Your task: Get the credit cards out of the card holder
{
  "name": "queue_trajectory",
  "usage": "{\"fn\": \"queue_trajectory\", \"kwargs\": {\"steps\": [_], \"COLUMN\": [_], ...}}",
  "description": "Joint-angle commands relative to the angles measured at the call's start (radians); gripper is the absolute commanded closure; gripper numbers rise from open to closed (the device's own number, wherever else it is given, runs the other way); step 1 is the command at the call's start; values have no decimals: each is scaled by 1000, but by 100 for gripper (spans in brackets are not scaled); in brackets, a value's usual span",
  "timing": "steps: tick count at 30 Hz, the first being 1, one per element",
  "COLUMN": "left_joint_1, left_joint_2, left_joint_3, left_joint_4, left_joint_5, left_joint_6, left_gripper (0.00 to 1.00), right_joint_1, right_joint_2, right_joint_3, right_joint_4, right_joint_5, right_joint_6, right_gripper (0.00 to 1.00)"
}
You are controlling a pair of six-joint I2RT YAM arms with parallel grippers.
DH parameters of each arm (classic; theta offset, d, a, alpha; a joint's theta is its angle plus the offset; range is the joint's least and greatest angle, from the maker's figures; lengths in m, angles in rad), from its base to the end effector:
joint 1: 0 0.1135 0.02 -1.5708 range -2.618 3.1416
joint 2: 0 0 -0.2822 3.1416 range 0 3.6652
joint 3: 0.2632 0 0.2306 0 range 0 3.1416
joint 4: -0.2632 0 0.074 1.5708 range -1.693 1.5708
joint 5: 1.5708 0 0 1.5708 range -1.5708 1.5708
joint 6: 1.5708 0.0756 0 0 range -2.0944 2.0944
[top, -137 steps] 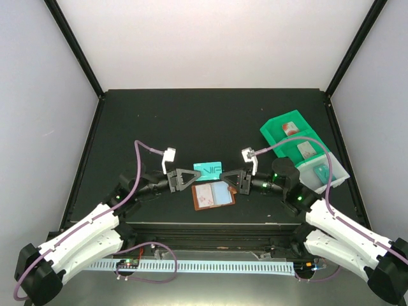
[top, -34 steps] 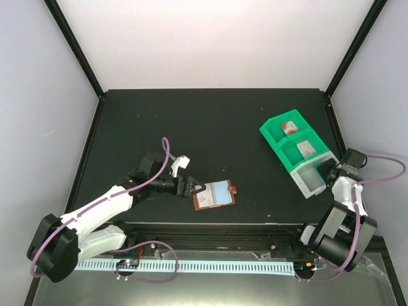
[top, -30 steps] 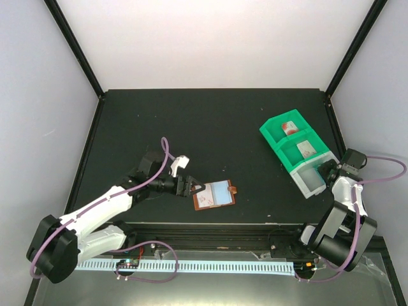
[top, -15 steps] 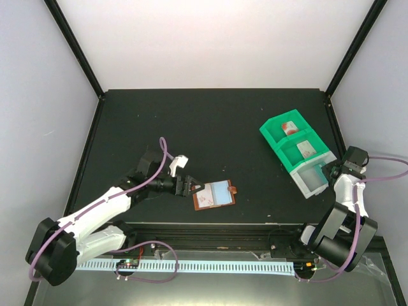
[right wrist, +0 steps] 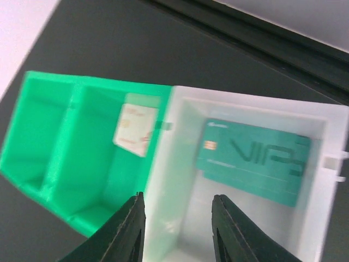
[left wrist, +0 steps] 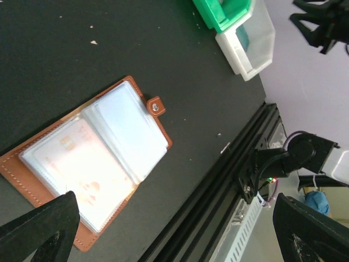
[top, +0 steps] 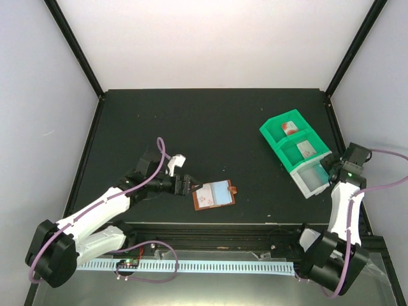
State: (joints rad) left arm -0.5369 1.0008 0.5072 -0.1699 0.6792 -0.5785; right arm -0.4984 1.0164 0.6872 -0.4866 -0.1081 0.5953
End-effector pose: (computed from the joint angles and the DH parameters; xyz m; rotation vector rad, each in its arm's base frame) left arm 0.1449 -0.1415 0.2166 0.3603 2.3872 -1.3271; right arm 0.1829 -0.0902 0.2296 1.1975 2.0655 0.1748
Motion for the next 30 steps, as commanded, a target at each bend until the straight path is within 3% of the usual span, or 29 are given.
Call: {"fn": "queue_trajectory", "kwargs": {"steps": [1,14,21,30], "left_joint_1": [10,12,9,-7], "left_joint_2": [-14,-26,-25,84], "left_joint_3": [2,-53,-166,-227], "left_joint_4": [-37,-21,191,370], "left_joint_5": [-64,-170,-126,-121], "left_joint_6": [0,-82,-188,-298], "left_gripper": [2,5,10,12], "right_joint_1": [57,404,562,786], "right_joint_2": [-71,-157,-164,-28], "right_joint_3": [63,48,-62,-151], "right_joint_4": [-43,-87,-4,149], "right_joint_5": [-57,-193,-267,-341], "right_joint_6": [-39,-29,-15,-5], "right_gripper": [64,63,63,61]}}
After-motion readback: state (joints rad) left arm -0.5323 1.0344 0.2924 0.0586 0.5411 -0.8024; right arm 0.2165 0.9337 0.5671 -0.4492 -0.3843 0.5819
